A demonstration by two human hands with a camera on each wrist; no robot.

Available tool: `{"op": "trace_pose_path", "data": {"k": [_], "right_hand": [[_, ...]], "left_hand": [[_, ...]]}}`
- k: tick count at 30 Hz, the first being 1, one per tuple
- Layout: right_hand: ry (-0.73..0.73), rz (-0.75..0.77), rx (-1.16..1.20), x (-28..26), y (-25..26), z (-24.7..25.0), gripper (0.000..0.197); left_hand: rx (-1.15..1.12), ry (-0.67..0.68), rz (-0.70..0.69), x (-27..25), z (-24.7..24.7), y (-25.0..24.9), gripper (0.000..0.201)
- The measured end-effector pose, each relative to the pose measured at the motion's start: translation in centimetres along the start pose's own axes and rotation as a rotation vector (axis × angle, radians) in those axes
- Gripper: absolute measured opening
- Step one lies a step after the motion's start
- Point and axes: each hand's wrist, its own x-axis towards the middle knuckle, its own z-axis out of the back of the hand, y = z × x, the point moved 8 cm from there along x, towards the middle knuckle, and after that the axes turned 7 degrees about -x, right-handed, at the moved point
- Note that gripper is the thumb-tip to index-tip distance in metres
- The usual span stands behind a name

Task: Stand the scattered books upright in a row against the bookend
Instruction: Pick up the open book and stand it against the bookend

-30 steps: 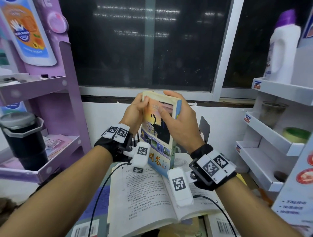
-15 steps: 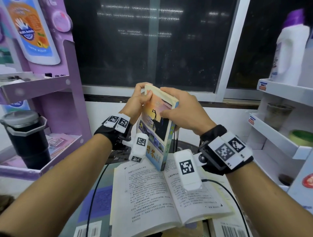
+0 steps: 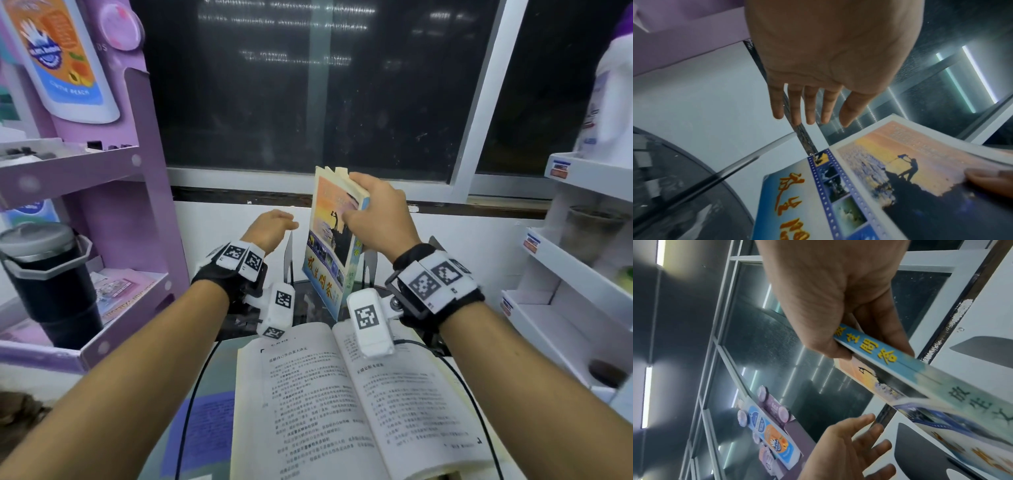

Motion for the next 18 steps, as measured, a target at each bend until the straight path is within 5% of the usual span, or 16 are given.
{"op": "trace_pose_path", "data": {"k": [6, 18], "right_hand": [[0.018, -0.043, -0.007, 2.9, -0.9, -3.7, 0.051], [0.24, -0.07, -0.083, 3.6, -3.2, -12.5, 0.053]], "left_hand": [[-0.017, 0.117, 0.16, 0.5, -0.3, 3.5, 0.034], [-0.075, 0.227, 0.153, 1.2, 0.0, 5.5, 0.04]]}}
